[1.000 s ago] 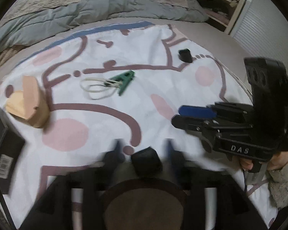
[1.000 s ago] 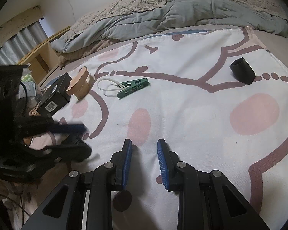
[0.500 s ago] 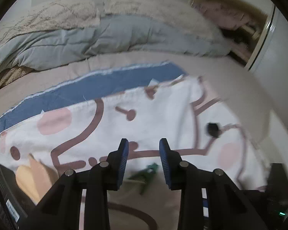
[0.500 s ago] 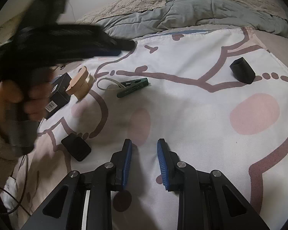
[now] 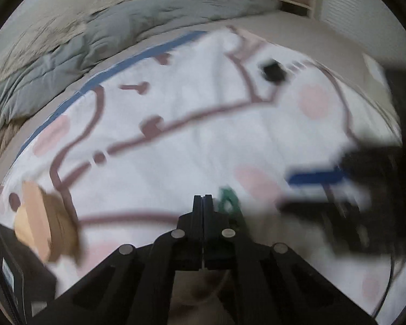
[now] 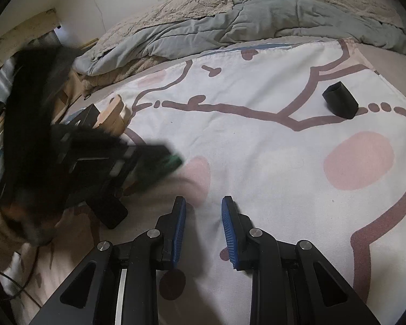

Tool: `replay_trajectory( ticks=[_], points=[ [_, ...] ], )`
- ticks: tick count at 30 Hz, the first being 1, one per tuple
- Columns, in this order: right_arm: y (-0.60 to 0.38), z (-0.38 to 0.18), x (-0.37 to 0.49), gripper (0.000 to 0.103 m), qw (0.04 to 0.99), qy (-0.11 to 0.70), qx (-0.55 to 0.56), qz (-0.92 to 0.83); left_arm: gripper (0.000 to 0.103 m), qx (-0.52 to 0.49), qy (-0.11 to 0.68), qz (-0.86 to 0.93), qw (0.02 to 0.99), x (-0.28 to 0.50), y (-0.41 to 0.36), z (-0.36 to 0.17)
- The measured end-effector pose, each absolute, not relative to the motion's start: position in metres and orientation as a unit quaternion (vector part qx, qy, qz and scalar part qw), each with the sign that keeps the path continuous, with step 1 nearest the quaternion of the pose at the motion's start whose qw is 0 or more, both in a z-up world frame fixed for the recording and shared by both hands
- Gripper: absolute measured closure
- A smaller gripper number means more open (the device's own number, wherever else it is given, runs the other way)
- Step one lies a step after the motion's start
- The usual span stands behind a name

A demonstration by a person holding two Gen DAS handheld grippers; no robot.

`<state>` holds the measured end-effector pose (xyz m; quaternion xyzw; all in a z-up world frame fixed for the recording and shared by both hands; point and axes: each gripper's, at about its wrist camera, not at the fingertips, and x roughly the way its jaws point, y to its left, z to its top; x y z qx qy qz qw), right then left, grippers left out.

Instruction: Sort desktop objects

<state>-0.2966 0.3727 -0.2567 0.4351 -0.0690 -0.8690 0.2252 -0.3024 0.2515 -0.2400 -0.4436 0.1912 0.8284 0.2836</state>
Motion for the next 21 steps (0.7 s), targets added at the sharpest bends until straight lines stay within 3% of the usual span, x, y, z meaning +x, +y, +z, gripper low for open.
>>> replay_trajectory(
  ticks=[1,9,10,12,13,14,16,18,21],
  points=[
    [0.373,-0.257,-0.297,0.076,0.224,-0.067,0.435,-0.869,0.102,-0.445,0.190,0.825,0.292,-0.295,0.250,-0.239],
    [0.374,-0.258,-0.298,0.073,0.228,-0.072,0.434,-0.868,0.102,-0.476,0.126,0.791,0.363,-0.241,0.243,-0.225],
    [0.374,-0.258,-0.298,0.069,0.236,-0.077,0.434,-0.866,0.102,-0.475,0.125,0.790,0.368,-0.237,0.245,-0.223],
    [0.372,-0.257,-0.297,0.043,0.264,-0.084,0.430,-0.859,0.102,-0.470,0.121,0.793,0.369,-0.229,0.242,-0.216],
    [0.368,-0.257,-0.296,0.037,0.277,-0.080,0.428,-0.856,0.102,-0.468,0.113,0.796,0.368,-0.228,0.237,-0.213],
    [0.362,-0.256,-0.294,0.029,0.283,-0.069,0.428,-0.856,0.099,-0.466,0.104,0.799,0.365,-0.227,0.232,-0.209],
    [0.351,-0.254,-0.291,0.027,0.272,-0.034,0.429,-0.861,0.090,-0.465,0.079,0.807,0.355,-0.227,0.218,-0.201],
    [0.342,-0.254,-0.287,0.024,0.260,-0.002,0.428,-0.866,0.072,-0.460,0.050,0.814,0.351,-0.225,0.202,-0.193],
    [0.339,-0.255,-0.287,0.023,0.259,0.008,0.428,-0.866,0.067,-0.450,0.024,0.820,0.352,-0.216,0.181,-0.186]
  ],
)
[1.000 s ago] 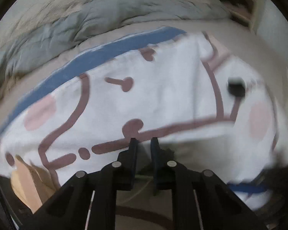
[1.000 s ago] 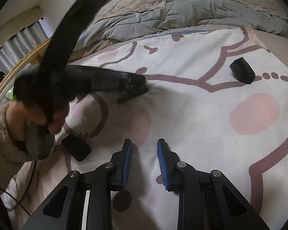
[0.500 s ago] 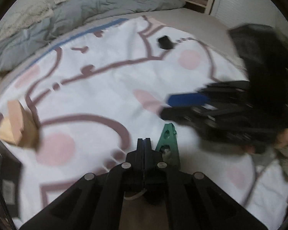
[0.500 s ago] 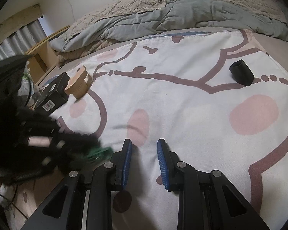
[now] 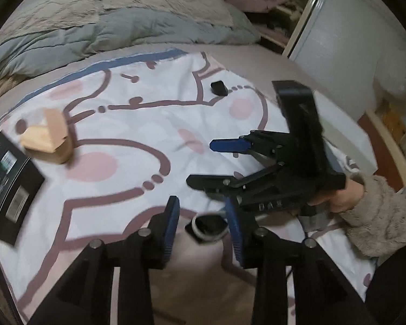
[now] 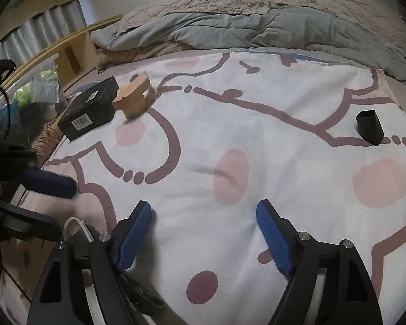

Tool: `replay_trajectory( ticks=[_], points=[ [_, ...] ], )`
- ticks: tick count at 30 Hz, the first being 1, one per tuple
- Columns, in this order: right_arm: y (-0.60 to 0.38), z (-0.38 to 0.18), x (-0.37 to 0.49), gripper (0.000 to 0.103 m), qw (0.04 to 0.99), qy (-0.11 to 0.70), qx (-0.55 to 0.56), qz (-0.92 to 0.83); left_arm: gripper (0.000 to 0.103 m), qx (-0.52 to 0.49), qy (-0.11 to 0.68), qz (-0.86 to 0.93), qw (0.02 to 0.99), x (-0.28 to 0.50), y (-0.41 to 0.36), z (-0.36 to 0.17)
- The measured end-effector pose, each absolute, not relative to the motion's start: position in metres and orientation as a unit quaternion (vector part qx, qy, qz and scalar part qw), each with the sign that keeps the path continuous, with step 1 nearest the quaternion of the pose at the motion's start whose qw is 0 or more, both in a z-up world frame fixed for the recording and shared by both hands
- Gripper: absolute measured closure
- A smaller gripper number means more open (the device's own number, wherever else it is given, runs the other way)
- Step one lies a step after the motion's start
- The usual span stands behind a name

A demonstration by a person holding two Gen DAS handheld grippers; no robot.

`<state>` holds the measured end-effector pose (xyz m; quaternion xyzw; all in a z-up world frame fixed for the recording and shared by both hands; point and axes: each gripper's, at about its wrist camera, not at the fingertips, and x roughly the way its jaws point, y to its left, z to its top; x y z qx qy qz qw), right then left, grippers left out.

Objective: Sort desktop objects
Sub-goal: 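Grasp the small black object with the left gripper while right holds the clothespin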

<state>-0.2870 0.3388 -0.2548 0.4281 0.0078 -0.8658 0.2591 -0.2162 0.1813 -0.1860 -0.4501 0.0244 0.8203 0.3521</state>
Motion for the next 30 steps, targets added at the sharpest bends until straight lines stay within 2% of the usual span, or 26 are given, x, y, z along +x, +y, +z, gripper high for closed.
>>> replay_trajectory(
  ticks=[8,15,21,25,30],
  points=[
    [0.345,-0.254,-0.287,0.023,0.265,-0.007,0.426,-0.865,0.067,-0.463,0.044,0.814,0.347,-0.197,0.173,-0.212],
    [0.379,-0.240,-0.277,0.023,0.266,-0.090,0.412,-0.866,0.067,-0.441,0.054,0.824,0.353,-0.200,0.178,-0.217],
    [0.375,-0.223,-0.243,0.023,0.270,-0.050,0.393,-0.878,0.067,-0.441,0.049,0.820,0.361,-0.207,0.182,-0.224],
    [0.366,-0.232,-0.244,0.023,0.270,-0.032,0.412,-0.870,0.067,-0.441,0.057,0.817,0.367,-0.209,0.188,-0.227],
    [0.359,-0.246,-0.248,0.023,0.250,-0.009,0.432,-0.867,0.058,-0.447,0.066,0.810,0.374,-0.215,0.196,-0.231]
  ],
)
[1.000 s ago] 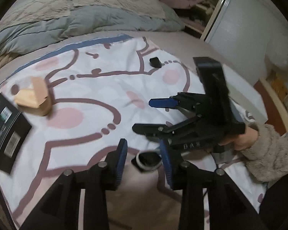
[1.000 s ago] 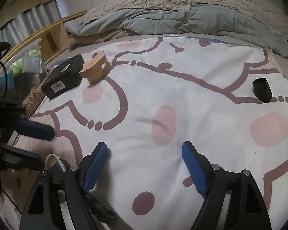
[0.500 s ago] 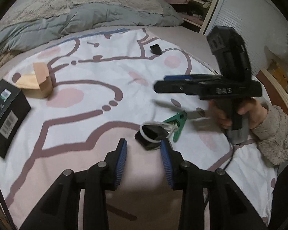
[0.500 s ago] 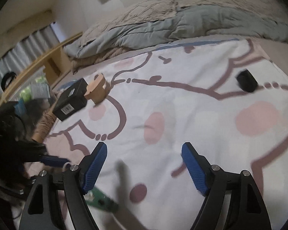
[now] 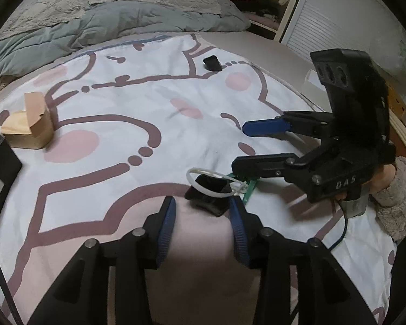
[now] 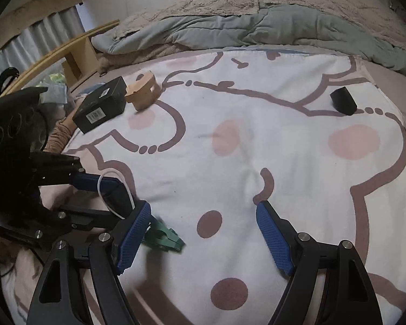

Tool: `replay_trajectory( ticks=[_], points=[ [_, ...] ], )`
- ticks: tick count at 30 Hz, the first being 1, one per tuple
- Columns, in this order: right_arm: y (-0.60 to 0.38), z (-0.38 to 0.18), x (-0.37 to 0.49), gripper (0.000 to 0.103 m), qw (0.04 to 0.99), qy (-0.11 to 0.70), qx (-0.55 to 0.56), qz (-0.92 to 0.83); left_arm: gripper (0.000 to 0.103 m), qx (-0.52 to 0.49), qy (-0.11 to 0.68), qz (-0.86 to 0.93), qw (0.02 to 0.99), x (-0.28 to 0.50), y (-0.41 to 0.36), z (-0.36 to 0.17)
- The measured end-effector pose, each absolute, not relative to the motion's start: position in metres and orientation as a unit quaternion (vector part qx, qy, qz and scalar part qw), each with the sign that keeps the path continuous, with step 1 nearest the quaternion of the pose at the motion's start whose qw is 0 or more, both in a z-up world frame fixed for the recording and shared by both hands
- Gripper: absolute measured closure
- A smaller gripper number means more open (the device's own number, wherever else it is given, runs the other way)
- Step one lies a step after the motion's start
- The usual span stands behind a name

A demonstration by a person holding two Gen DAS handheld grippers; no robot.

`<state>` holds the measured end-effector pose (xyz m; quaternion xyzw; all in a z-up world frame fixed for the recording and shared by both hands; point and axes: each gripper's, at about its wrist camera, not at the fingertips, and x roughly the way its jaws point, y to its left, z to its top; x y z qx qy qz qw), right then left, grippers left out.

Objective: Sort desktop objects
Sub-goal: 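Grasp the small black object with the left gripper while right holds the clothespin, then lift the black object with the left gripper while right grips the green clothespin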

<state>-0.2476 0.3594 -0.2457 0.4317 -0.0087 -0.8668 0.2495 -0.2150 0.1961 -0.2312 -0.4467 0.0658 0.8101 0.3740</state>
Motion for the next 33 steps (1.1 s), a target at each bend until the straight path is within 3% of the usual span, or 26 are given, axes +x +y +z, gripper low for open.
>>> replay_trajectory(
  ticks=[9,18,31,33],
  points=[
    [0.355,-0.250,-0.244,0.019,0.245,0.009,0.429,-0.870,0.057,-0.446,0.060,0.806,0.385,-0.223,0.201,-0.233],
    [0.355,-0.251,-0.244,0.017,0.248,0.006,0.428,-0.869,0.077,-0.441,0.091,0.803,0.391,-0.209,0.198,-0.222],
    [0.352,-0.251,-0.244,0.015,0.247,0.014,0.428,-0.869,0.078,-0.459,0.086,0.813,0.348,-0.201,0.150,-0.217],
    [0.352,-0.251,-0.244,0.015,0.247,0.015,0.428,-0.869,0.071,-0.461,0.093,0.813,0.343,-0.201,0.152,-0.219]
  ],
)
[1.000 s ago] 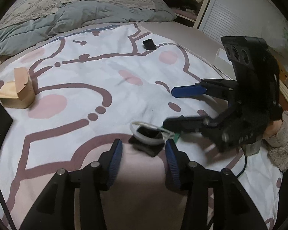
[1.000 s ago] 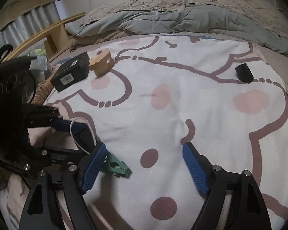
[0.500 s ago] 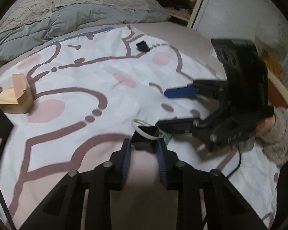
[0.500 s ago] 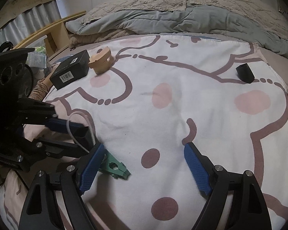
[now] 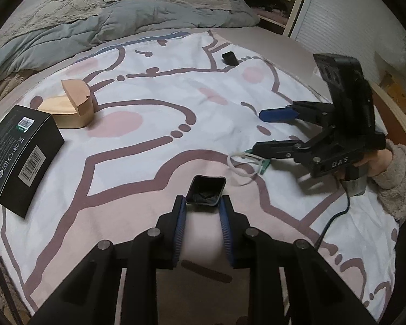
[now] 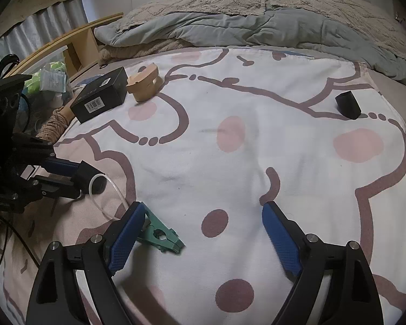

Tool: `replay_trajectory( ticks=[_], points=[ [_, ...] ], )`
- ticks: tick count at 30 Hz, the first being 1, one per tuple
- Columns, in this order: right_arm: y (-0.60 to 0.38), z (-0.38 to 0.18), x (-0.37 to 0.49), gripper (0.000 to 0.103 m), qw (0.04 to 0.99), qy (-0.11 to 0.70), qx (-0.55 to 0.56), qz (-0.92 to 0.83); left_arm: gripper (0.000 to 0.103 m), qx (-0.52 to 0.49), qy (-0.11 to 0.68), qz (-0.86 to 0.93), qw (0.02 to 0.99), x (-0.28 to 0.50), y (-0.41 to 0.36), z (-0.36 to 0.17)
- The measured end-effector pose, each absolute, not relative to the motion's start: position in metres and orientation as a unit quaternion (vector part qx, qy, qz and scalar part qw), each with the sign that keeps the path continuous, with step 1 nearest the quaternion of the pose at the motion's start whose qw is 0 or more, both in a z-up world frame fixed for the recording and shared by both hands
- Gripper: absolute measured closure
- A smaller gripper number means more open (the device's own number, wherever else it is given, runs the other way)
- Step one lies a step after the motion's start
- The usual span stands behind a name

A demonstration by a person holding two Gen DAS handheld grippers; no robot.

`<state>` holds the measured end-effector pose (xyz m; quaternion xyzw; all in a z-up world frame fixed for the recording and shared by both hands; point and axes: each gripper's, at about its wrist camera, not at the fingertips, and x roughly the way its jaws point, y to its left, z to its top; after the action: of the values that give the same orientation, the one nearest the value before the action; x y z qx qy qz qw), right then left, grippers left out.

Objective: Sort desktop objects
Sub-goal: 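Lift the black object with the left gripper while right grips the green clothespin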

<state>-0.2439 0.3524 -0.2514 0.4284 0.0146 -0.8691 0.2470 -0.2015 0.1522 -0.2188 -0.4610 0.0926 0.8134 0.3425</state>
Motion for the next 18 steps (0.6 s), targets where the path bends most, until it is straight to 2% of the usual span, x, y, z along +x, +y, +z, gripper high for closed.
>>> replay_trajectory(
  ticks=[1,2,3,12,18],
  points=[
    [0.352,-0.251,-0.244,0.015,0.247,0.014,0.429,-0.869,0.066,-0.462,0.094,0.813,0.340,-0.202,0.153,-0.219],
    [0.352,-0.251,-0.244,0.015,0.247,0.014,0.429,-0.869,0.054,-0.461,0.093,0.814,0.341,-0.202,0.153,-0.219],
    [0.352,-0.251,-0.244,0.015,0.247,0.014,0.429,-0.869,0.049,-0.459,0.089,0.814,0.344,-0.202,0.152,-0.218],
    [0.355,-0.234,-0.235,0.015,0.256,-0.010,0.431,-0.865,0.049,-0.460,0.047,0.814,0.351,-0.215,0.152,-0.219],
    [0.340,-0.239,-0.229,0.015,0.253,0.020,0.449,-0.857,0.049,-0.462,0.027,0.812,0.356,-0.215,0.147,-0.218]
  ],
)
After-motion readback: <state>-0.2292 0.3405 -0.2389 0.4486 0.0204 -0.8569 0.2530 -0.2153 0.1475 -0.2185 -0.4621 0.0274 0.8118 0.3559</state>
